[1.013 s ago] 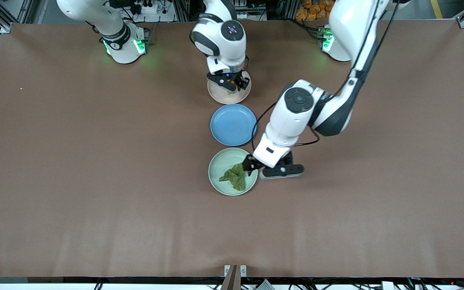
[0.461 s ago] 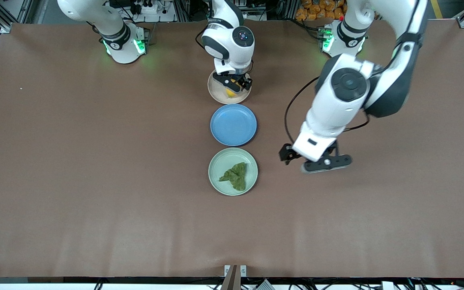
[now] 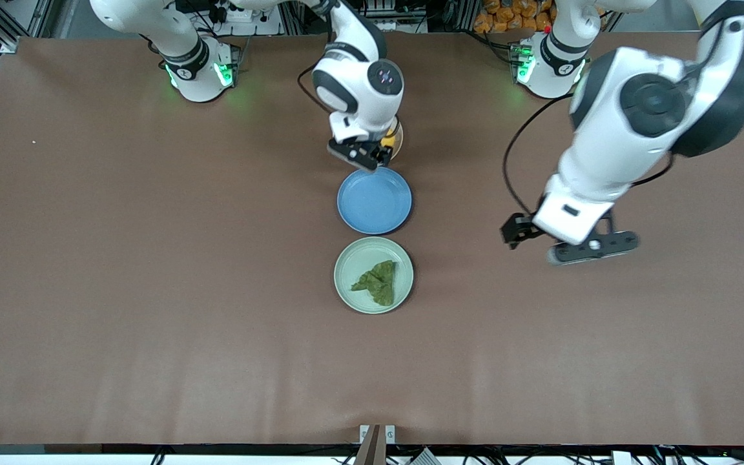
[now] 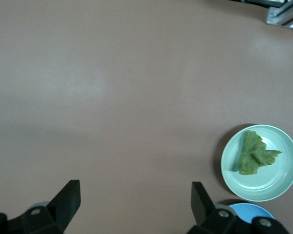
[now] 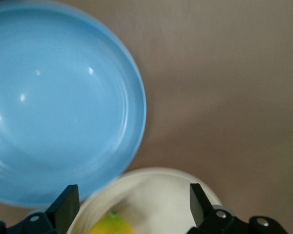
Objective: Place lemon and lettuce in plates
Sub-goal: 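Open the right gripper, releasing the lemon onto the cream plate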
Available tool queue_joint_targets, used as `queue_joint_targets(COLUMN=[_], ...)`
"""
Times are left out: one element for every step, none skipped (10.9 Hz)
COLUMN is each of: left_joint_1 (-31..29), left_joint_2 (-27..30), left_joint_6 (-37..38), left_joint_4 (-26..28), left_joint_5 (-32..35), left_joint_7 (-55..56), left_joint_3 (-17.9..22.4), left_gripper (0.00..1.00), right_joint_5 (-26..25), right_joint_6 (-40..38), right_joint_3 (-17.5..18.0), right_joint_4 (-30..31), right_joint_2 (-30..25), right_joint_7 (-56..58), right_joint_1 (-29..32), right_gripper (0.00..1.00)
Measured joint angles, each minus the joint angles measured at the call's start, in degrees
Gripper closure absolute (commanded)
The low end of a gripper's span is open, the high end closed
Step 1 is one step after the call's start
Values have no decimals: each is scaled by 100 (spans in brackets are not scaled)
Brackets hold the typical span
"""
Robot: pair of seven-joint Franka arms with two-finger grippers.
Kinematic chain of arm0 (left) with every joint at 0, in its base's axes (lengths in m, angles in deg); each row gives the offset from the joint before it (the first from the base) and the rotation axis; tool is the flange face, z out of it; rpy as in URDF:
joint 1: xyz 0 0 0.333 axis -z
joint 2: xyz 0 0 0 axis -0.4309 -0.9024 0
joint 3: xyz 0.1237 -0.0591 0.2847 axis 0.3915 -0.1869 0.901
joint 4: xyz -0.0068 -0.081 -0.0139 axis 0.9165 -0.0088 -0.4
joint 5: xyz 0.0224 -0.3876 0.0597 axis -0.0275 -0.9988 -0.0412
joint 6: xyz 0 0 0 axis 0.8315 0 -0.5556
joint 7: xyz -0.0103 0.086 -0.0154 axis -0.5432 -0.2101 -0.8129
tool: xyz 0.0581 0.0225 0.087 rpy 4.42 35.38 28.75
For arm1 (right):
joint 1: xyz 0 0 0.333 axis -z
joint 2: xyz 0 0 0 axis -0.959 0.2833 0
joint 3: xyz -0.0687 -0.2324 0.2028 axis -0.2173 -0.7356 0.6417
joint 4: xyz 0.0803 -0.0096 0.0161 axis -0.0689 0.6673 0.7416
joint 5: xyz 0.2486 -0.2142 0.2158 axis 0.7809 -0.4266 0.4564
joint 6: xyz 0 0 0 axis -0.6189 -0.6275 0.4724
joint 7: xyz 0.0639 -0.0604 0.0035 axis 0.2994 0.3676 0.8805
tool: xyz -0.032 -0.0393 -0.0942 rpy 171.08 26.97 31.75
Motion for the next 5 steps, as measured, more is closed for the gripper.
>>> queue_joint_targets(left_joint_1=[-122, -235, -348, -475, -601], left_joint_2=[122, 256, 389, 514, 627], left_joint_6=[128, 256, 408, 566, 669], left_joint_4=[1, 2, 3, 4, 6], left_joint_5=[0, 1, 2, 2, 2], left_joint_7=[-60, -169, -386, -610, -785], left_joint_3=[-1, -1, -1, 0, 1], left_gripper=[0, 0, 0, 0, 0], right_joint_5=[-4, -9, -75, -174, -233], right_joint_6=[-105, -128, -133, -133, -123], right_joint_3=[-14, -27, -40, -51, -63], right_joint_4=[-90, -112, -111, -111, -115], right_joint_2=[-5, -5, -1, 2, 2], right_joint_7=[390, 777, 1168, 1578, 2055], right_joint_1=[221, 445, 706, 1029, 1419], right_gripper=[0, 0, 0, 0, 0])
